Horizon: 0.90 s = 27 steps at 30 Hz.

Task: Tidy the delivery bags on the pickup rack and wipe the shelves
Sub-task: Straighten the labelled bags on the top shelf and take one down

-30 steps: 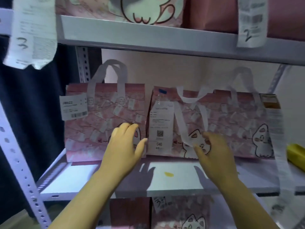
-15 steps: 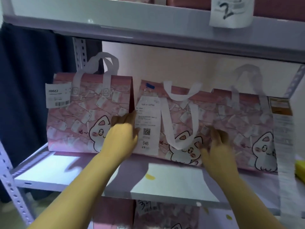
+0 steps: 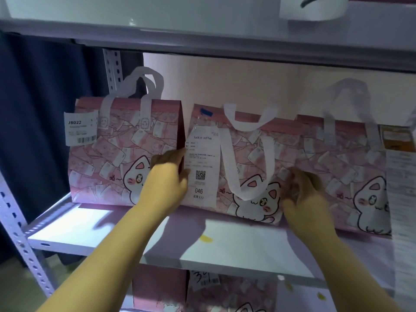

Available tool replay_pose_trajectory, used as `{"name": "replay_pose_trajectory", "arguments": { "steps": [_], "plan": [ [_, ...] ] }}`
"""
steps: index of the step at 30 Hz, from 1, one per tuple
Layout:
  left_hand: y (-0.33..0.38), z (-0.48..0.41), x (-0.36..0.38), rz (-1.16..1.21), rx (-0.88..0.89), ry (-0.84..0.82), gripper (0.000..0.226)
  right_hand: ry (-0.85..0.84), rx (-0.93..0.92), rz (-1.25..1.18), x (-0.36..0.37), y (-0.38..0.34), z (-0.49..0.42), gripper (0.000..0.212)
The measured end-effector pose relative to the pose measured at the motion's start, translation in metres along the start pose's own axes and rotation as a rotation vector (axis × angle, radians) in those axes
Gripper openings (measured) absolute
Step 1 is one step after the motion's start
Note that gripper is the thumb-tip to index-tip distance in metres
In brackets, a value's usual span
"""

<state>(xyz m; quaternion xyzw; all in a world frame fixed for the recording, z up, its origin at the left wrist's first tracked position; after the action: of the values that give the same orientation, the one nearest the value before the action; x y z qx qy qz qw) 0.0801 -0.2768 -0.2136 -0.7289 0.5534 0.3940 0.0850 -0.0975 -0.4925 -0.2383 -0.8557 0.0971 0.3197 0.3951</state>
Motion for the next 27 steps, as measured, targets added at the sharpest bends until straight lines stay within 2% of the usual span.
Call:
{"name": "replay_pose_trajectory", "arguments": {
  "steps": [3, 8, 19, 27],
  "plan": [
    [0.003, 0.002, -0.006, -0.002, -0.019, 0.044, 0.047, -0.006, 0.043, -0.026, -0.008, -0.003, 0.003, 0.053],
    [0.012, 0.004, -0.021, 0.036, 0.010, 0.110, 0.036, 0.097, 0.057, -0.040, -0.023, -0.013, 0.015, 0.032],
    [0.066, 0.013, 0.000, 0.137, 0.245, -0.033, 0.031, 0.164, 0.229, 0.012, -0.061, 0.023, 0.054, 0.021],
    [0.135, 0.009, 0.049, 0.115, 0.323, -0.082, 0.033, 0.238, 0.213, 0.077, -0.115, 0.087, 0.040, 0.021]
  ]
}}
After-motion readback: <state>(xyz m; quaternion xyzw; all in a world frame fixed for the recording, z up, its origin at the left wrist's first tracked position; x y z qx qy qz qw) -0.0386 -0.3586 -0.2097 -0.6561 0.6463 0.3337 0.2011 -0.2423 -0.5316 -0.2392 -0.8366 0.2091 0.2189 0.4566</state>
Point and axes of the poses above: each hand's wrist, its own z-axis away from the middle knuckle, its own x-axis out of the palm, y = z × x, the point moved 3 cm from there along -z, towards the middle knuckle, and after that the axes turned 13 degrees about x, right-handed, at the moved point
